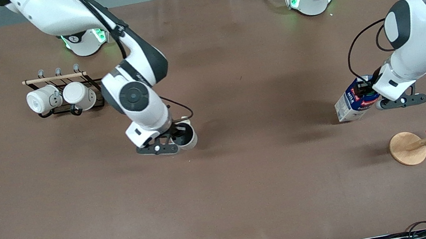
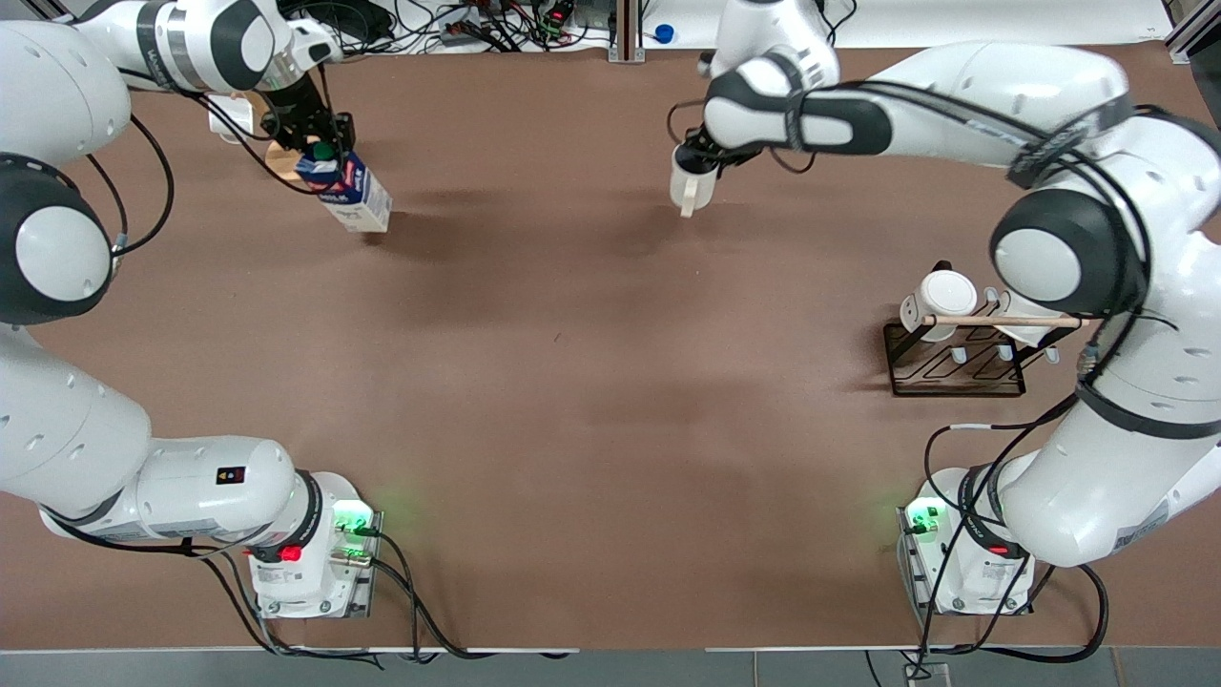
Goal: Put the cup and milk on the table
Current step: 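Lift the grey mug and milk carton, carrying both toward the table center, then lower the grey mug onto the table with the right gripper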
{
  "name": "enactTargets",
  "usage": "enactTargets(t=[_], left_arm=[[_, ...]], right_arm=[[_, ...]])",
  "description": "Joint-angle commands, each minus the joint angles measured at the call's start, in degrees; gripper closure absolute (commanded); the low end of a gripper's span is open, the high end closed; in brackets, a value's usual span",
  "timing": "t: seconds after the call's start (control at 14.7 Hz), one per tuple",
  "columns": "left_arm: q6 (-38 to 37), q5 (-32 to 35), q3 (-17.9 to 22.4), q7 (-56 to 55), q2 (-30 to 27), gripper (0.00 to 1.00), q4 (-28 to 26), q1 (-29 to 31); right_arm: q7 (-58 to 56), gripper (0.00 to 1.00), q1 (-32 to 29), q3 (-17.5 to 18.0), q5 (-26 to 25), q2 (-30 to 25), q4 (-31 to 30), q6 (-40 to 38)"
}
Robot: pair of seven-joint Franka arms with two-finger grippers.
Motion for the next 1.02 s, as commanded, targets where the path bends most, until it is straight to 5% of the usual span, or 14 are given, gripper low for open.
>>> enactTargets(t=[0.0, 0.41, 0.68, 0.81, 0.88, 0.95], left_arm=[[-1.1, 0.9, -3.4, -0.8, -0.6, 0.76, 2.9, 0.0], [-2.0, 0.9, -10.7, -7.8, 2.1, 0.76, 7.7, -1.6], [-6.7, 1.3, -10.7, -15.9, 11.1, 0.75, 18.9, -9.0], [-6.9, 2.6, -11.0, -18.7, 13.8, 0.75, 21.7, -11.2], [-6.9, 2.8, -10.9, -20.2, 15.5, 0.75, 23.3, -13.0], [-6.9, 2.9, -10.9, -21.4, 16.9, 0.75, 24.5, -14.2]], right_arm=[[3.0, 0.96, 0.5, 2.5, -2.0, 2.7, 1.9, 2.4], [9.0, 0.94, 2.2, 2.6, -7.3, 5.2, 1.8, 6.2], [9.6, 0.83, 2.8, 2.6, -7.4, 6.1, 1.9, 7.2], [9.7, 0.21, 2.8, 2.6, -7.3, 6.0, 1.9, 7.2], [9.7, 0.0, 2.8, 2.6, -7.3, 5.9, 1.9, 7.2], [9.6, 0.0, 2.7, 2.6, -7.2, 5.7, 1.9, 6.8]])
